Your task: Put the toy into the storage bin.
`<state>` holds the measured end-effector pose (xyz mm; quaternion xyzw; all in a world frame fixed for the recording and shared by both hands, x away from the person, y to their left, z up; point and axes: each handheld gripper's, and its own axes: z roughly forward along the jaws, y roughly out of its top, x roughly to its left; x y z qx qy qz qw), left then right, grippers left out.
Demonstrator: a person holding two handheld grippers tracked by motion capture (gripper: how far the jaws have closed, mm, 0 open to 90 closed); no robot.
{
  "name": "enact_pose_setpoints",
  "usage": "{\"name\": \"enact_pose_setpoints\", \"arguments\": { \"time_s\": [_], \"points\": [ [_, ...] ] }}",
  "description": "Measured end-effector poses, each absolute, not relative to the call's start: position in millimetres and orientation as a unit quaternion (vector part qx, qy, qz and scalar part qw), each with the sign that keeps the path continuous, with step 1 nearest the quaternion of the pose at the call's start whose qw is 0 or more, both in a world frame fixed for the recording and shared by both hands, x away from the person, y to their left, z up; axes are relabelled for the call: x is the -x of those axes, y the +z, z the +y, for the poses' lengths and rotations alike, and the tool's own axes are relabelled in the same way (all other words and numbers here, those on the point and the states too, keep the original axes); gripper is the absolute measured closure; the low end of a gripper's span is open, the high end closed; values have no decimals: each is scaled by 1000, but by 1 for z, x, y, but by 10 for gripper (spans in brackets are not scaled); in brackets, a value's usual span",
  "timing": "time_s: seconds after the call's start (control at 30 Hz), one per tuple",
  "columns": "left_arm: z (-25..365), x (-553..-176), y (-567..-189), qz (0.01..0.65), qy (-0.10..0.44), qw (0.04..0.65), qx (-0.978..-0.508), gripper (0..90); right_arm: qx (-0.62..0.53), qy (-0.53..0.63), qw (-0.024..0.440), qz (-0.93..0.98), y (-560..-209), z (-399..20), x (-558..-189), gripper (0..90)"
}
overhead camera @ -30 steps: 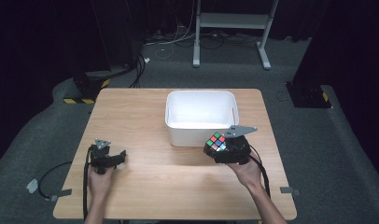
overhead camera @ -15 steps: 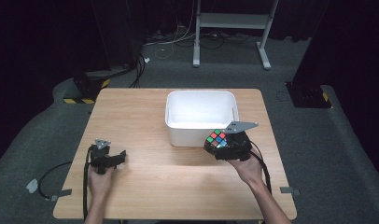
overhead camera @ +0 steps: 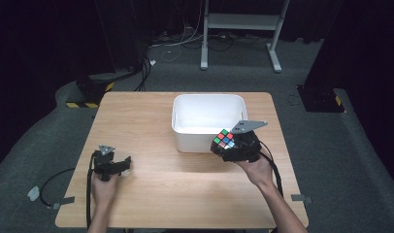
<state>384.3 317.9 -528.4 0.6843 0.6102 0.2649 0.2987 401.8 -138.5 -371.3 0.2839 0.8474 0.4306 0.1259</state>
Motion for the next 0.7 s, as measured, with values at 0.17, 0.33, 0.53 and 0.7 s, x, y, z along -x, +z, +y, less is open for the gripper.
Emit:
{"name": "enact_pose_setpoints", "arguments": {
  "time_s": [0.17, 0.33, 0.53, 0.7],
  "points": [
    [318, -384, -529, 610, 265, 300, -684, 165, -283, 430, 124, 849, -368, -137, -405, 331],
    [318, -384, -529, 610, 265, 300, -684, 165, -279, 428, 126, 850, -363, -135, -409, 331],
    [318, -384, -529, 610, 265, 299, -684, 165, -275, 430, 130, 850, -359, -132, -410, 331],
    [318, -384, -528, 609, 265, 298, -685, 165, -274, 427, 128, 852, -357, -130, -413, 331]
  ]
}}
